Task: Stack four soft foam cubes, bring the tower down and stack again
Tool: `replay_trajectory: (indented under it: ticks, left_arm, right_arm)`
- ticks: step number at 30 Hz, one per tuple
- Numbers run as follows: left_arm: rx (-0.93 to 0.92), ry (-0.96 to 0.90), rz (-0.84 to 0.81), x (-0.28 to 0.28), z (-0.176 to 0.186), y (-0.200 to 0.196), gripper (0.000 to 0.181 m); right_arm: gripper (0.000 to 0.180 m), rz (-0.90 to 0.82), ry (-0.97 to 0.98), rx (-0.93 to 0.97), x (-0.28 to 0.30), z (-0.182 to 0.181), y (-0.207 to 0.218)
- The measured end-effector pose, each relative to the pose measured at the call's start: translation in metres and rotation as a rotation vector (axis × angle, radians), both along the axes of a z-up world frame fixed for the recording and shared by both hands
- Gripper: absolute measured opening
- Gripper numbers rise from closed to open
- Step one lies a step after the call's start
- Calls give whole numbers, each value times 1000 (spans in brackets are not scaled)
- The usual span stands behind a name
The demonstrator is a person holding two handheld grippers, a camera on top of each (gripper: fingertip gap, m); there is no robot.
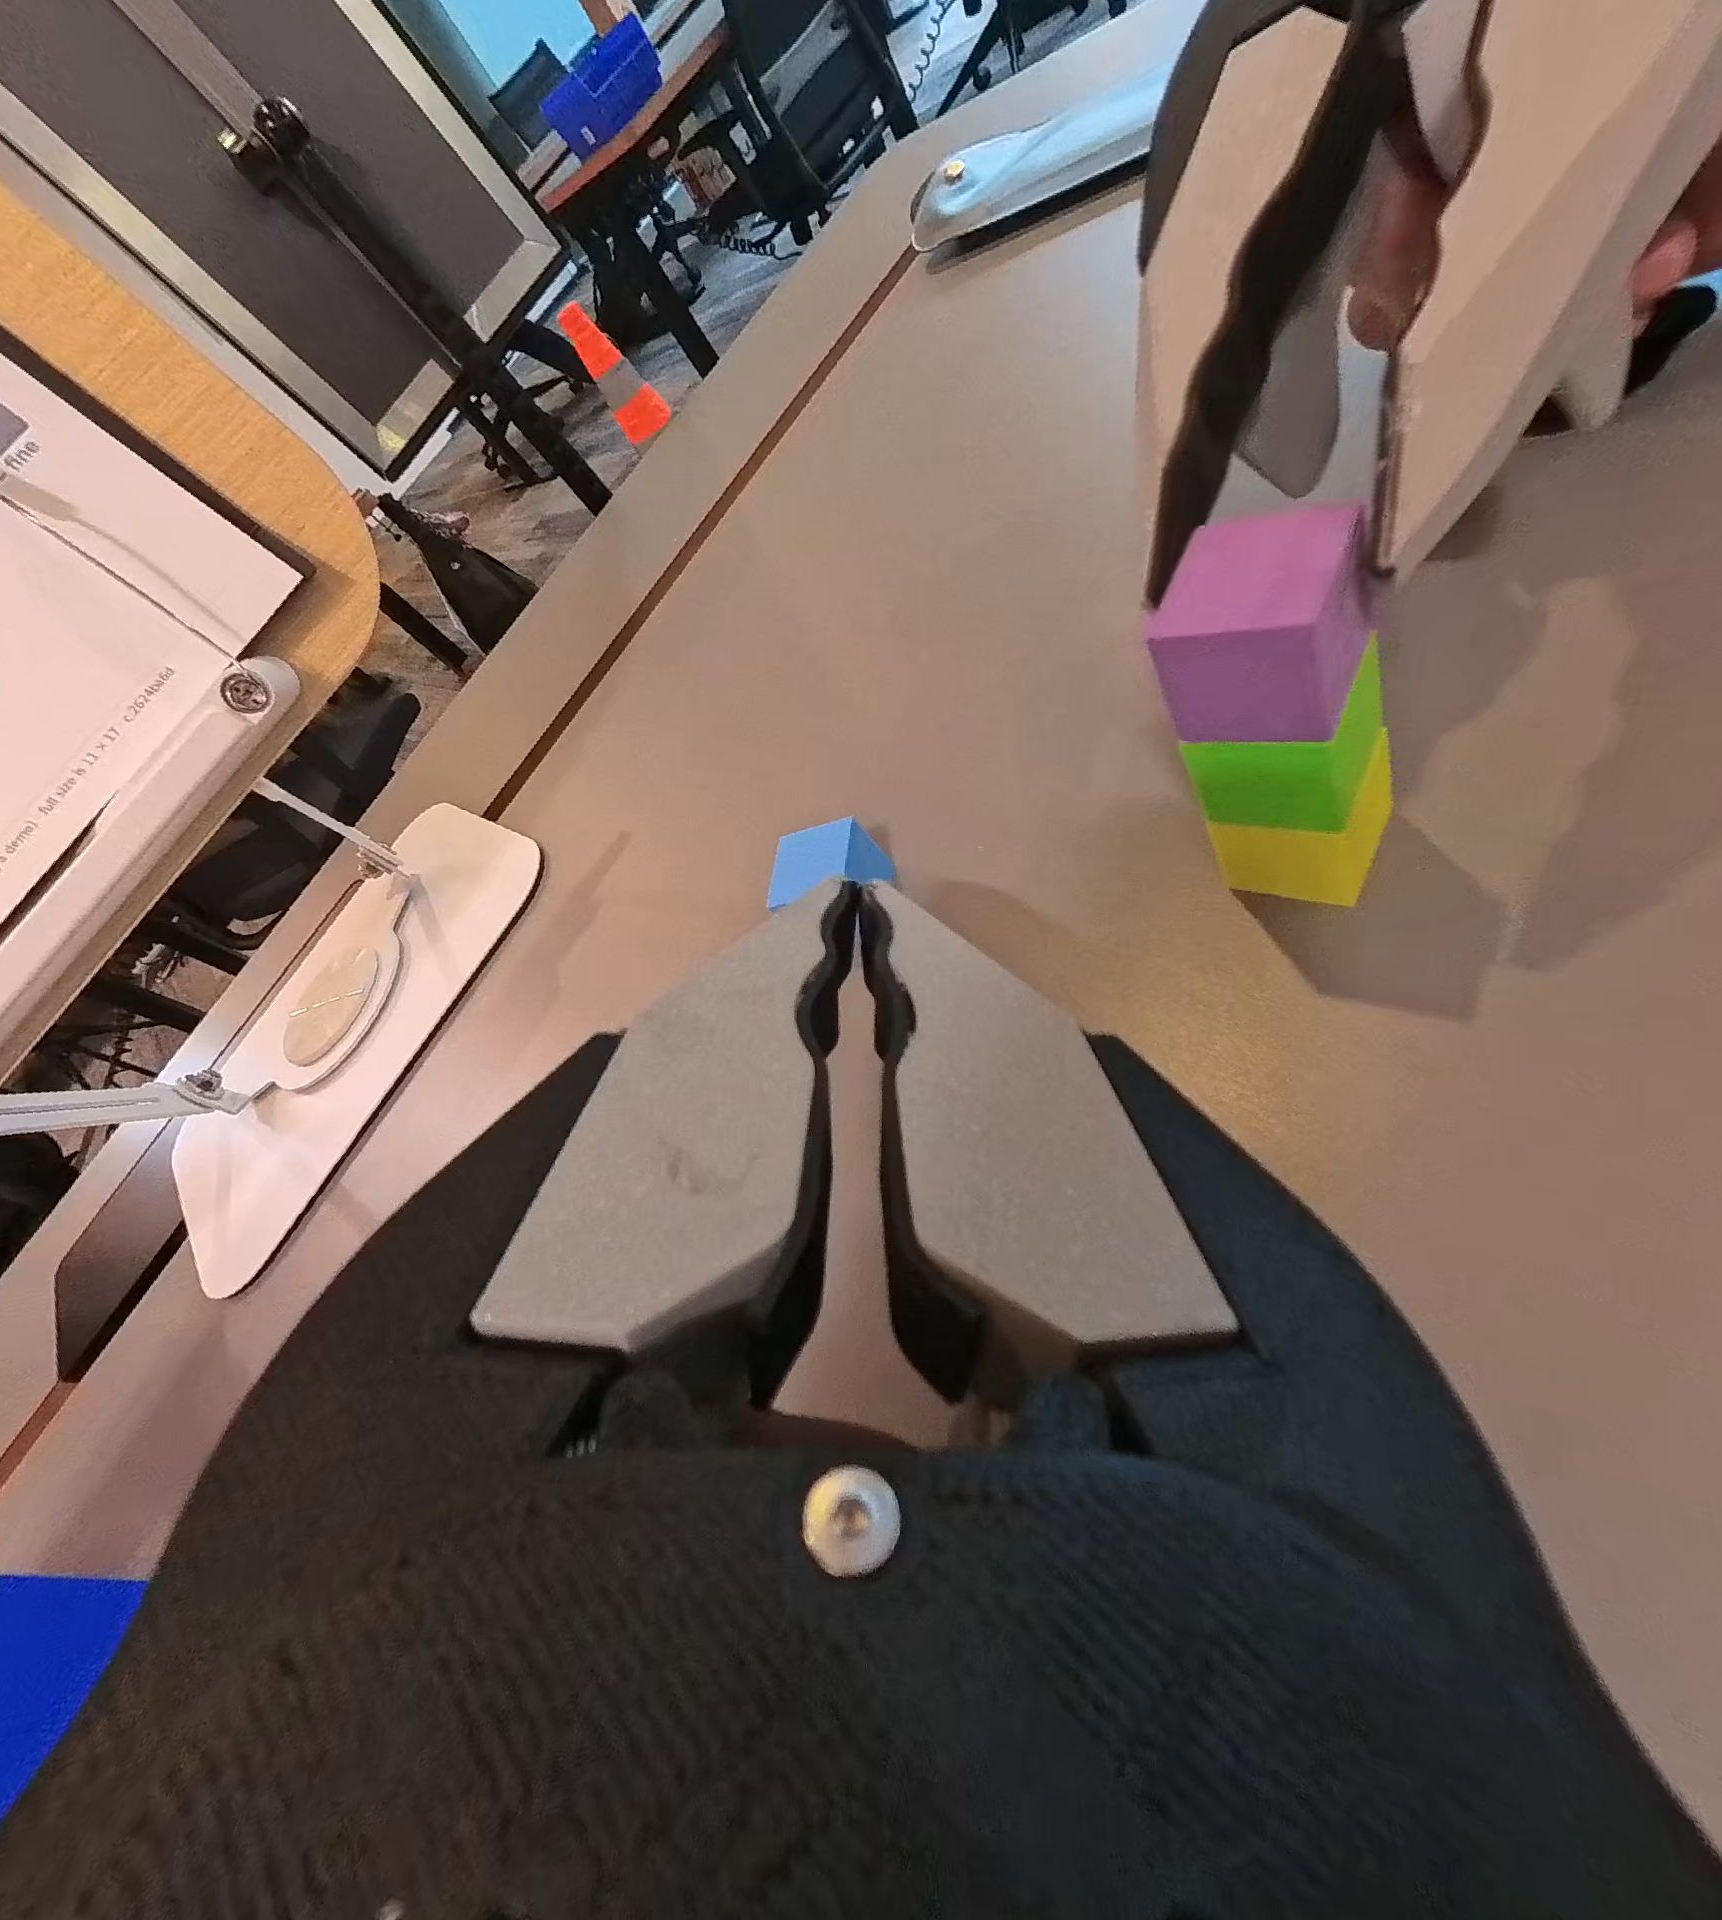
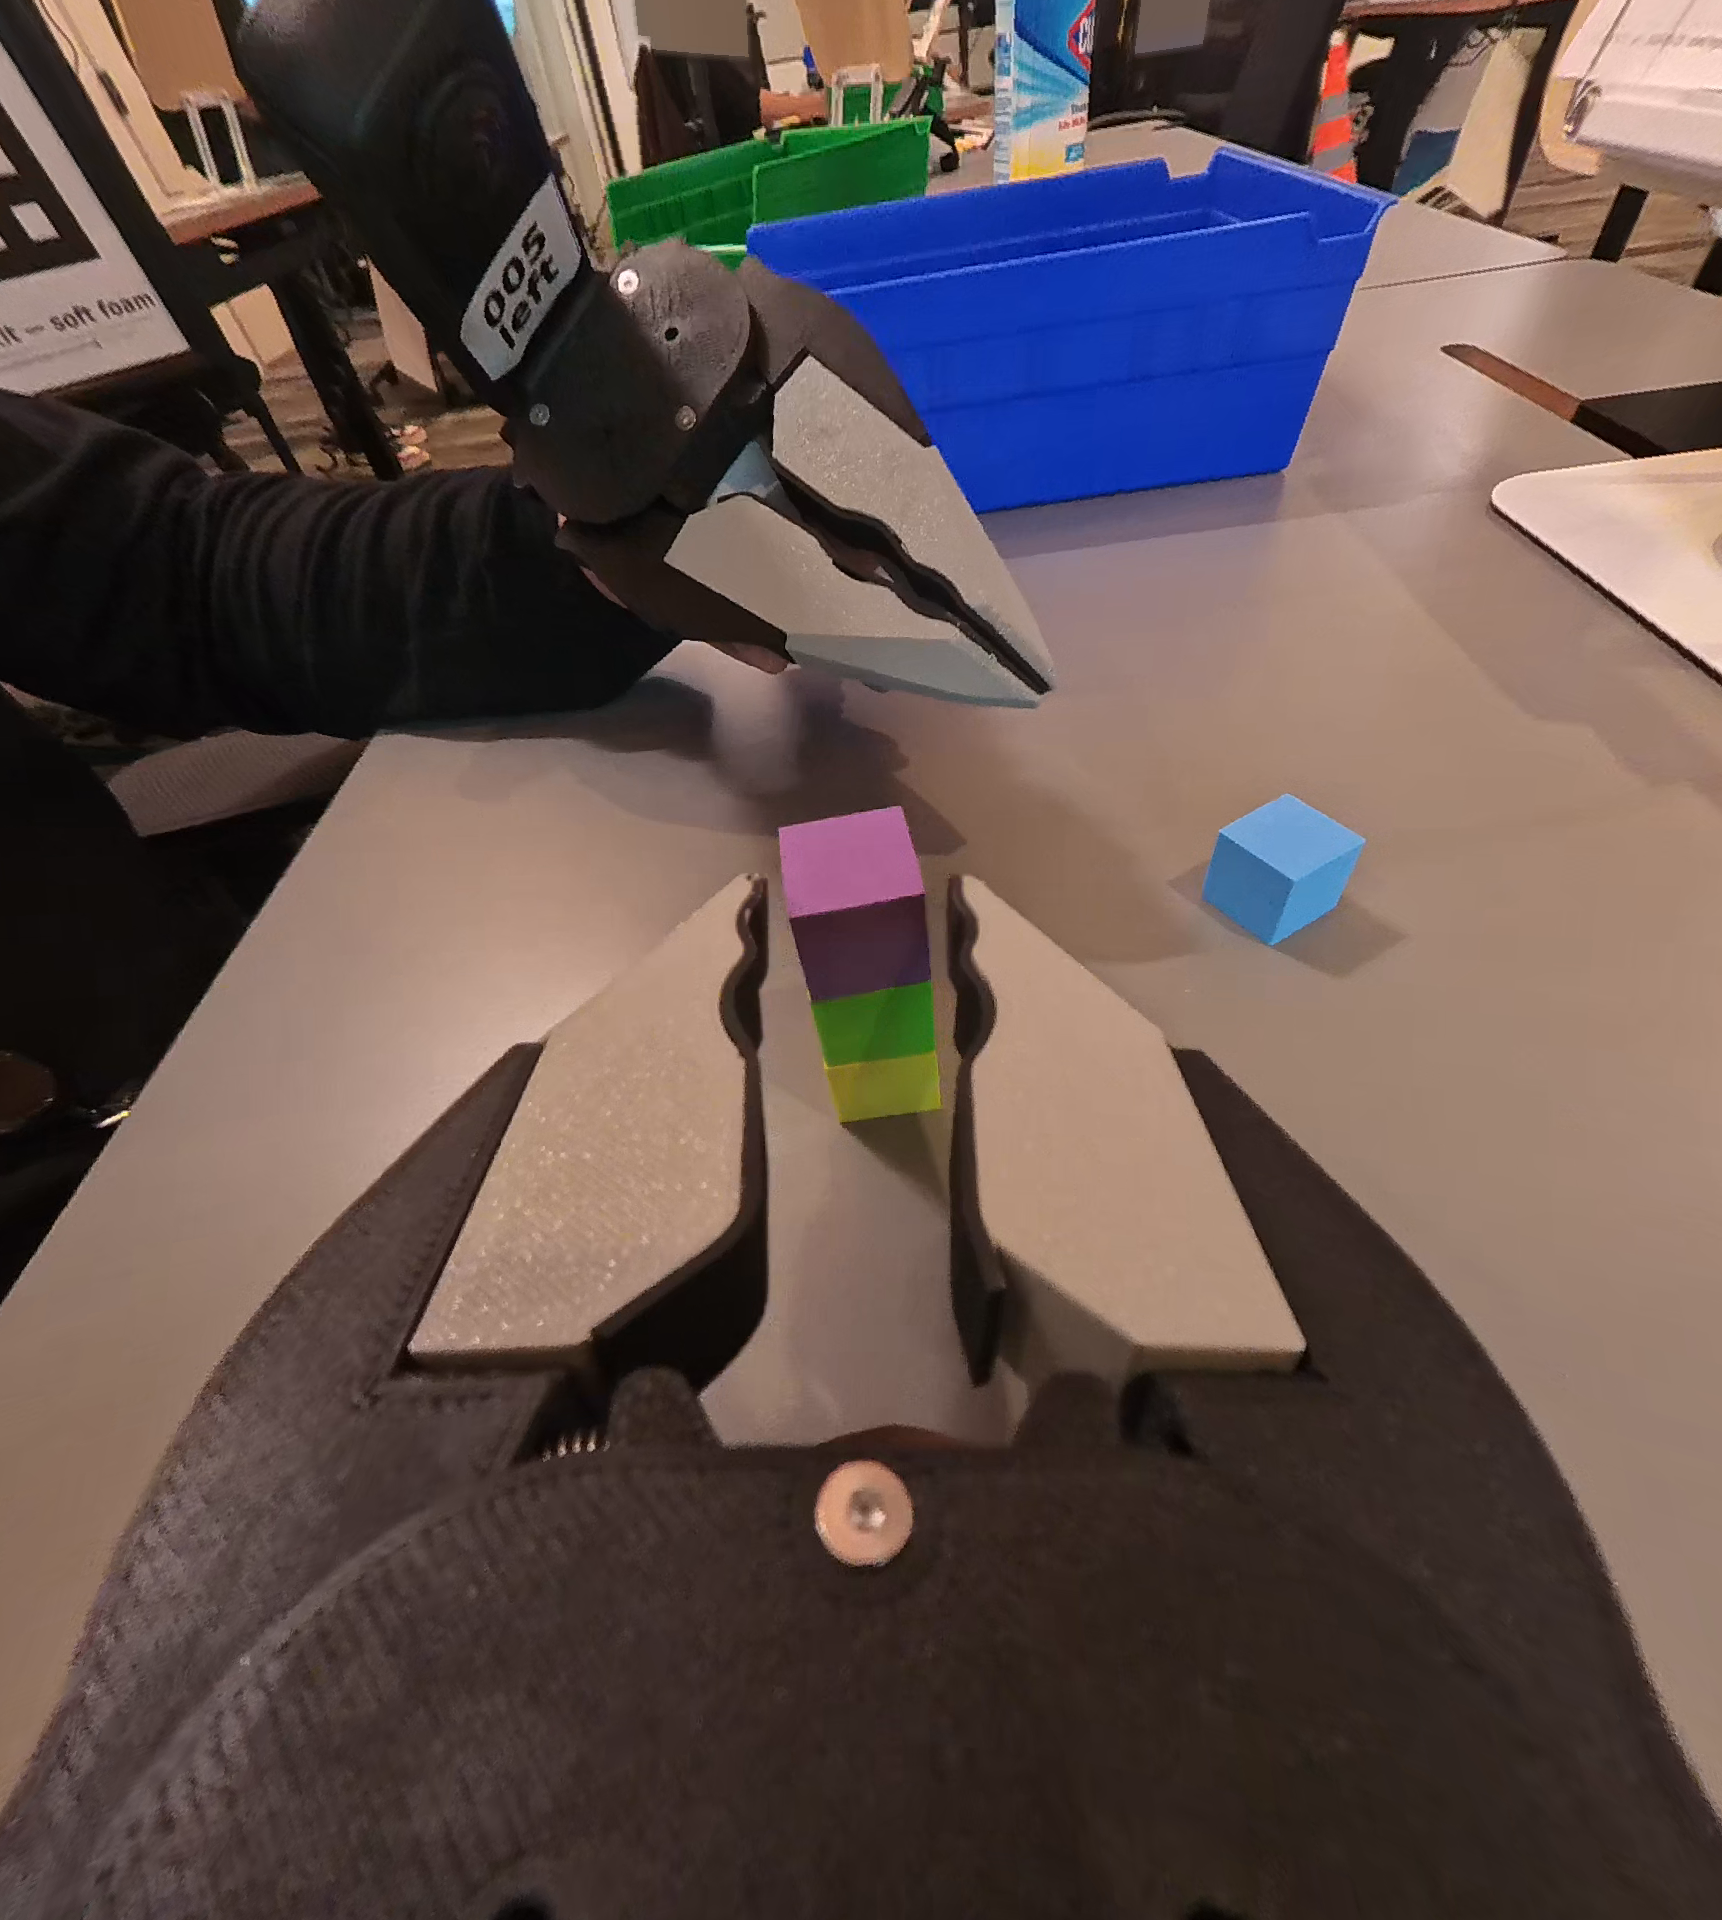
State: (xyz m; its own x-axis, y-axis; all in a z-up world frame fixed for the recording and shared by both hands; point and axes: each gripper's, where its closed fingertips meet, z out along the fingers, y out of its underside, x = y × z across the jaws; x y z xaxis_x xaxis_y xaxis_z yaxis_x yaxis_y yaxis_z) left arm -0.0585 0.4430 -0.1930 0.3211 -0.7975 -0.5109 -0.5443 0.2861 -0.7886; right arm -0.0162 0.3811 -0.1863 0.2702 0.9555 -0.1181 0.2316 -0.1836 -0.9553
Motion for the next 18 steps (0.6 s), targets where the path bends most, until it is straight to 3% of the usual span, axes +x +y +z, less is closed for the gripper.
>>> replay_trajectory:
  ticks: [6,12,18]
  left_arm:
    - [-87,11,75,-8,-9,12,4]
    - [-259,-1,129,-13,-24,20,25]
    - [-286,13,191,-17,-33,29,30]
  right_arm:
    - [48,-38,75,-21,7,13,7]
    - [48,-178,150,11,28,32,26]
    - [47,-275,130,16,39,33,39]
